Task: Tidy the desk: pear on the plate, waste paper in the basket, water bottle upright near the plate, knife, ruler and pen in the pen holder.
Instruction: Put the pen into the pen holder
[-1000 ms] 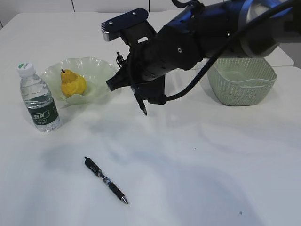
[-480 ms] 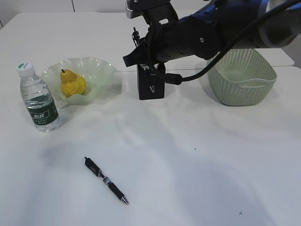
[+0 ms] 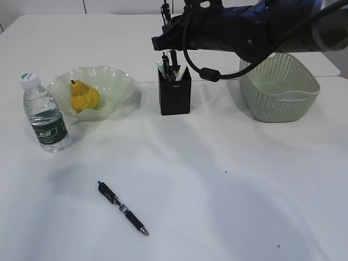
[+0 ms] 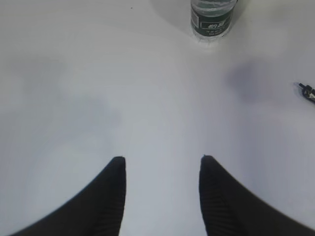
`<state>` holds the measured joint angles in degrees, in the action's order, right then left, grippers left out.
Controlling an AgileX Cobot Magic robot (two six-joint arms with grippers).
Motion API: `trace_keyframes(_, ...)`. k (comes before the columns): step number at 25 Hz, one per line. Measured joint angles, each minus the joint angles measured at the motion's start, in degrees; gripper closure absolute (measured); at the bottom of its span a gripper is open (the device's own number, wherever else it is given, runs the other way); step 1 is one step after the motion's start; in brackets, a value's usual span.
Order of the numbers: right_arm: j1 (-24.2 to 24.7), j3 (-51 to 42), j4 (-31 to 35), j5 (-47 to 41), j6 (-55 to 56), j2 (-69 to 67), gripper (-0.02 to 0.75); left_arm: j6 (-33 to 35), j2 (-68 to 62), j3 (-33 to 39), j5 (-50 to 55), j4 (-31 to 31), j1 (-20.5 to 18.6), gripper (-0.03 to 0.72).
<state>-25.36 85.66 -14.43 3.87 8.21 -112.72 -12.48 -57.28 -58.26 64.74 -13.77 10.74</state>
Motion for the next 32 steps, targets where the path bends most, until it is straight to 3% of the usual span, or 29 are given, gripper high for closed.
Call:
trace_keyframes(12, 1.7, 0.0, -1.0, 13.2, -1.2, -5.3, 0.627, 0.0, 0.0, 0.0, -0.2, 0.2, 0.0, 0.348)
trace_keyframes(20, 3.3, 0.2, -0.9, 15.4, -1.4, -6.6, 0.627, 0.0, 0.0, 0.0, -0.4, 0.2, 0.0, 0.348)
trace_keyframes(32, 3.8, 8.1, -0.7, 13.1, -1.4, -11.2, 0.627, 0.0, 0.0, 0.0, -1.3, 0.3, 0.0, 0.348)
